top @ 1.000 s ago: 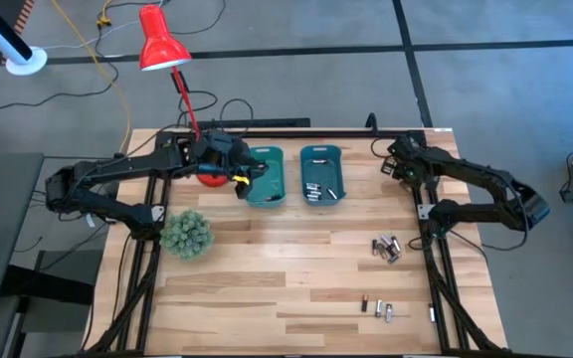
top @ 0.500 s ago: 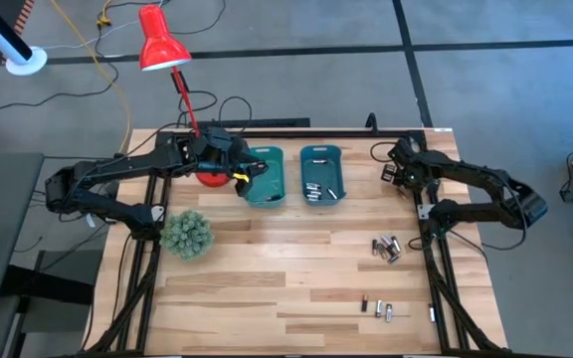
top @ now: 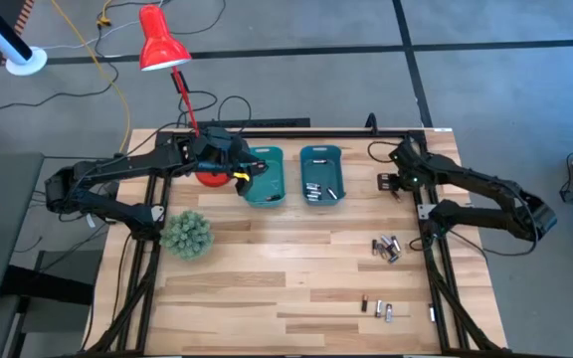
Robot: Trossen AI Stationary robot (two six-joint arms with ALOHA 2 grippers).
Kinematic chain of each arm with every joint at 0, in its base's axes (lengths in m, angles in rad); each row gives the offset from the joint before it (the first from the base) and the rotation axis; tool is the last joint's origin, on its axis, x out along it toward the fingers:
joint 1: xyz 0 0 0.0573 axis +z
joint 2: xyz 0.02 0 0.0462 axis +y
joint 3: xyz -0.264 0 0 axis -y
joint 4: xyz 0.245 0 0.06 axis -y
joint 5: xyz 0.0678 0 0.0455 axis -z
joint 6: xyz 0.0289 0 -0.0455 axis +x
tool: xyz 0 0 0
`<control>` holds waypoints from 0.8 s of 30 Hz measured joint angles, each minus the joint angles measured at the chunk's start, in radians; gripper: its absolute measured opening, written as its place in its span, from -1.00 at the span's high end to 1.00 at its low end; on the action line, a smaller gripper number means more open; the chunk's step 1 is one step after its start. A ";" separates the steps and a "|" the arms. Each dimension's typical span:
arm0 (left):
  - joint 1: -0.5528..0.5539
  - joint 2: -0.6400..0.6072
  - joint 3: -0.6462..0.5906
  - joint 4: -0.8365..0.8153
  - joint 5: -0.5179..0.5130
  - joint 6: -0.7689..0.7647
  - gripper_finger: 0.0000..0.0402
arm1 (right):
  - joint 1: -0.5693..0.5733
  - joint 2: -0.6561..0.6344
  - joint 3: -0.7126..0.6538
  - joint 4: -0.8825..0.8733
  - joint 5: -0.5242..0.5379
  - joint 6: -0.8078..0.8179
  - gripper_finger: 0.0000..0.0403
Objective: Sort batteries
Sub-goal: Put the black battery into the green bin
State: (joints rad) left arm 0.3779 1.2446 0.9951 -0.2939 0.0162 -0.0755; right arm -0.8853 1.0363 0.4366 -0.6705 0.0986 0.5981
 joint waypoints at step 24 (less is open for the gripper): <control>-0.058 0.000 0.000 -0.002 0.000 -0.097 0.09 | 0.241 0.151 0.003 -0.104 0.013 0.135 0.17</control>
State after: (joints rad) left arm 0.3199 1.2446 0.9951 -0.2962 0.0162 -0.1730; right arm -0.6440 1.1873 0.4400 -0.7741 0.1112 0.7331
